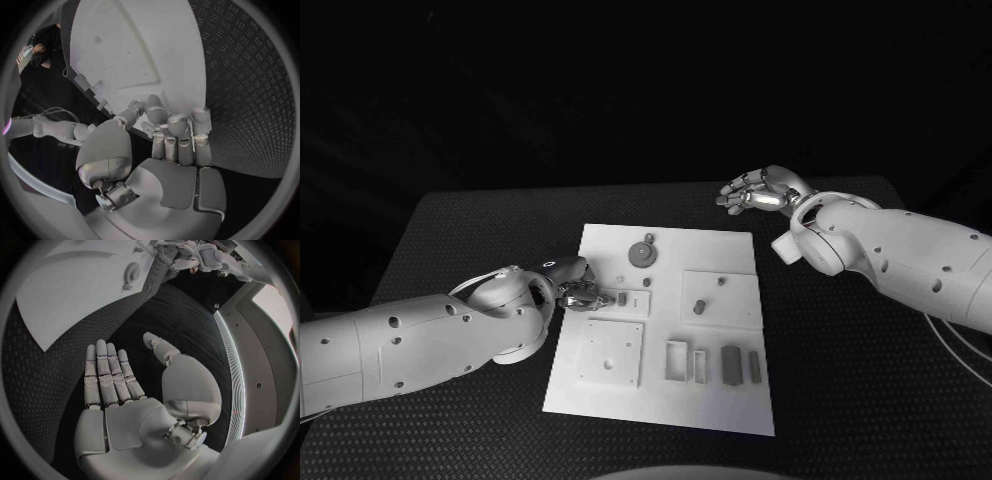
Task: Assemble the parts on the task board
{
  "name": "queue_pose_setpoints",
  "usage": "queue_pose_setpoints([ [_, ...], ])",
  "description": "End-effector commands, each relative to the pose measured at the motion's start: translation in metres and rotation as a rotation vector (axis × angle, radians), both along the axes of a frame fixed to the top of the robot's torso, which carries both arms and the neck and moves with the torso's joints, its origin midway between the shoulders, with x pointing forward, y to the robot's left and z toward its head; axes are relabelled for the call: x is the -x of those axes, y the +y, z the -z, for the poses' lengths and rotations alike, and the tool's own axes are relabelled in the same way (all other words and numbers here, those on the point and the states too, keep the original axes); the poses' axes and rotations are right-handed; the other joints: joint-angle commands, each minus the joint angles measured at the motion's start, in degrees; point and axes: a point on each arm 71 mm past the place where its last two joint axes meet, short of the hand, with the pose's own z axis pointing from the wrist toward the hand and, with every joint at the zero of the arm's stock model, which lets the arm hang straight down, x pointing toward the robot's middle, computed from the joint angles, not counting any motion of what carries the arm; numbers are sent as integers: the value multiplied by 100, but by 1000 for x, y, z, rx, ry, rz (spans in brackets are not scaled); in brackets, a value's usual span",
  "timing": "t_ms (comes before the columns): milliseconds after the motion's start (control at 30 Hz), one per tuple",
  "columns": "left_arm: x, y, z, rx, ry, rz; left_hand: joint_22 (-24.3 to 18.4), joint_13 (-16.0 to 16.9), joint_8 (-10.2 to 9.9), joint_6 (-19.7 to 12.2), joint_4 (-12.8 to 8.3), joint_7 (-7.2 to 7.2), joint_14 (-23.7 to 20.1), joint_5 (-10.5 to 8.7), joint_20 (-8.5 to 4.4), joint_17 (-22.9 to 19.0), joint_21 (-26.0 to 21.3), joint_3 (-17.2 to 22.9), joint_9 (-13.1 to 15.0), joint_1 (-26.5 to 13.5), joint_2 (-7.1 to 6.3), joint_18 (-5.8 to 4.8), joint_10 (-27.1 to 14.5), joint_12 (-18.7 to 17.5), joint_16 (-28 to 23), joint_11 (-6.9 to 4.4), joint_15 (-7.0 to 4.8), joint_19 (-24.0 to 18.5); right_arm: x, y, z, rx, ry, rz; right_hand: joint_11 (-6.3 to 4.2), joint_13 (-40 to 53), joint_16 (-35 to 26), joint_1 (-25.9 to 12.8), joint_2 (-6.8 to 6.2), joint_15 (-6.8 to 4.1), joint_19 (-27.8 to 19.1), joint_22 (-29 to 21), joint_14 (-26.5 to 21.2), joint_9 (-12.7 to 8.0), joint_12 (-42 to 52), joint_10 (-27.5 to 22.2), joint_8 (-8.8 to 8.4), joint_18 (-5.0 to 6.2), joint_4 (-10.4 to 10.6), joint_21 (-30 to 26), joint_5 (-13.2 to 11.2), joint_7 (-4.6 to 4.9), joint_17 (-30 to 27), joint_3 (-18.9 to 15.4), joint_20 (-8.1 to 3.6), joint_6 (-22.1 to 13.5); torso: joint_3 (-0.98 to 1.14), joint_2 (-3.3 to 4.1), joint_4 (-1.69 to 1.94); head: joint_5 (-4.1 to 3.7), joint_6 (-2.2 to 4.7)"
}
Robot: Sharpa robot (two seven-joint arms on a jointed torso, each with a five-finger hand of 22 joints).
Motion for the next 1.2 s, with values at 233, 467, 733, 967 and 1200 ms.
queue_pose_setpoints([
  [233,0,1,0,13,-9,-6,88,-7,49,-43,187,-3,-25,-26,-619,-10,47,34,6,4,-170,112,-16,28,34,32,-7,32,0,1,0,-3,3,-15,-5,-1,-33,-38,-2,33,16,9,-11,-11,-27,43,31,38,21,-31,38,110,-6,-7,5,13,1,3,-3,-3,-4],
  [467,0,2,-1,14,-12,-8,85,-9,65,-57,340,-2,-29,-26,-620,-18,53,57,5,-3,-314,117,-18,29,36,33,-13,32,0,1,0,-3,3,-15,-5,-1,-33,-38,-4,33,16,11,-11,-12,-28,43,30,39,21,-33,39,111,-7,-7,5,11,0,1,-3,-7,-2],
  [733,0,3,-2,33,-12,-13,82,-13,74,-73,483,2,-37,-26,-618,-27,54,54,0,-36,-407,116,-25,23,32,37,-18,26,0,1,0,-3,2,-14,-5,-1,-33,-38,-6,33,16,12,-12,-14,-30,43,30,39,21,-36,41,112,-7,-7,4,9,0,0,-2,-14,1],
  [967,-1,3,-5,84,4,-33,80,-33,64,-133,779,15,-85,-27,-606,-53,18,-244,-19,-412,-525,111,-62,-13,-2,50,-18,-56,0,2,0,-3,2,-14,-4,-2,-35,-40,-13,35,15,15,-15,-17,-33,40,27,38,22,-41,43,118,-8,-10,5,2,4,-1,-4,-16,9],
  [1200,-7,3,-12,138,-1,-61,76,-53,73,-195,1227,4,-140,-6,-637,-74,-39,-835,-23,-918,-507,164,-99,-59,-29,38,-52,-164,0,2,1,-3,3,-14,-2,-2,-37,-41,-17,37,14,17,-17,-19,-37,38,24,38,23,-46,44,124,-9,-10,5,-4,4,1,-5,-16,14],
])
